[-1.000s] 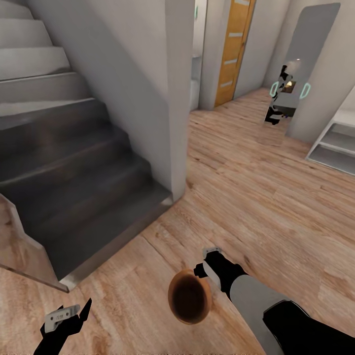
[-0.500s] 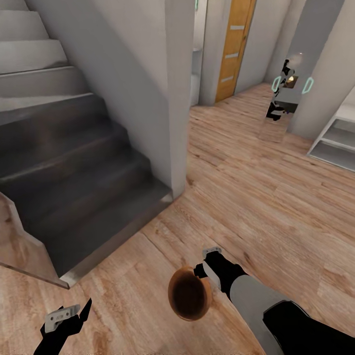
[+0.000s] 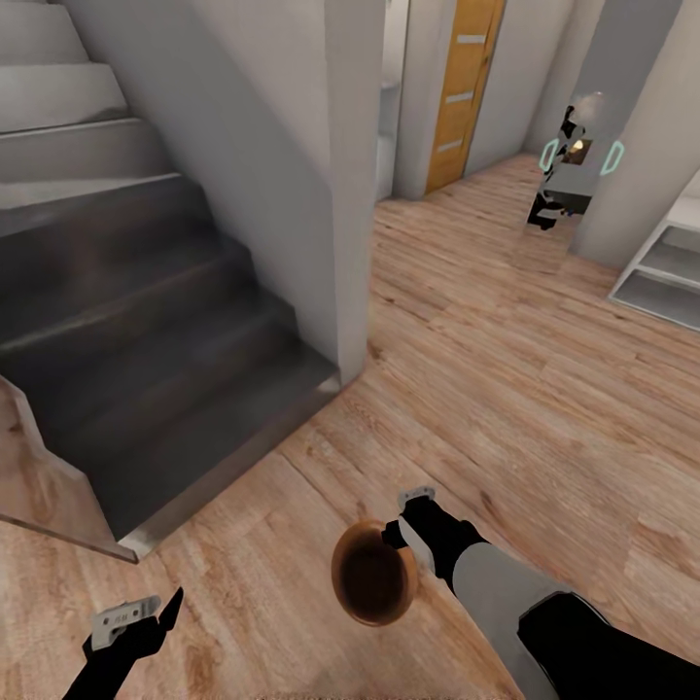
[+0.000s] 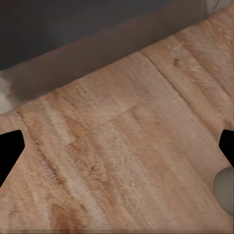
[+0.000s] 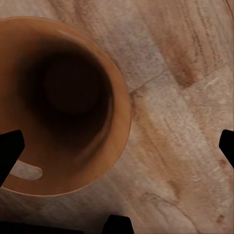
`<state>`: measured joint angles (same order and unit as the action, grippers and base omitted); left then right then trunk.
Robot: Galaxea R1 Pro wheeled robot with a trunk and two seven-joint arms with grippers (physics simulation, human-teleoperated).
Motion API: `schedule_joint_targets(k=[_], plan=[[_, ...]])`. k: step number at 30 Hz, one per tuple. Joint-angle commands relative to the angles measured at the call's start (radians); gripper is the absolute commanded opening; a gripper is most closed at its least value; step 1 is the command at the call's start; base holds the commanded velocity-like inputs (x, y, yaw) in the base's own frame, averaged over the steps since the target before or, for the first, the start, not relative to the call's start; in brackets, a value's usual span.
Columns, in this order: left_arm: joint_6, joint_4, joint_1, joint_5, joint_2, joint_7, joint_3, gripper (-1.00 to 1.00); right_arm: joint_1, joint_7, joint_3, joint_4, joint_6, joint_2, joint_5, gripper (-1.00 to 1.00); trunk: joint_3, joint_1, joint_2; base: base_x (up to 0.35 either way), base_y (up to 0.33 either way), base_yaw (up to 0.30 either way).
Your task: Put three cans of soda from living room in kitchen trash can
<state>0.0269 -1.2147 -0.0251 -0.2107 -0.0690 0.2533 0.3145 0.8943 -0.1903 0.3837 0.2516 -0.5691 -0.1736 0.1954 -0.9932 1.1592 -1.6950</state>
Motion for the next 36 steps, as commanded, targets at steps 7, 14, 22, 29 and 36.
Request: schedule_joint_targets(k=[7,14,22,29,36], plan=[[-0.099,-0.041,0.012,0.000,0.000,-0.003,0.001,1.00,0.000,0.000,0.001,0.000,0.000,0.000,0.000,1.00,-0.011,0.000,0.000,0.000,0.000,0.000],[-0.239,-0.132,0.036,0.000,0.001,-0.005,0.000,1.00,0.000,0.000,0.001,0.000,0.000,0.000,0.000,1.00,-0.022,0.000,0.000,0.000,0.000,0.000],[-0.269,-0.153,0.039,-0.001,0.004,-0.002,-0.002,1.00,-0.001,0.000,0.001,0.000,0.000,0.001,-0.001,1.00,-0.034,0.000,0.000,0.000,0.000,0.000],[-0.269,-0.150,0.039,0.001,0.005,-0.002,-0.002,1.00,-0.001,0.000,0.001,0.000,0.000,0.001,-0.001,1.00,-0.045,0.000,0.000,0.000,0.000,0.000],[-0.263,-0.146,0.040,0.002,0.005,0.000,-0.002,1.00,-0.001,0.000,0.001,0.000,0.000,0.002,-0.001,1.00,-0.056,0.000,0.000,0.000,0.000,0.000]])
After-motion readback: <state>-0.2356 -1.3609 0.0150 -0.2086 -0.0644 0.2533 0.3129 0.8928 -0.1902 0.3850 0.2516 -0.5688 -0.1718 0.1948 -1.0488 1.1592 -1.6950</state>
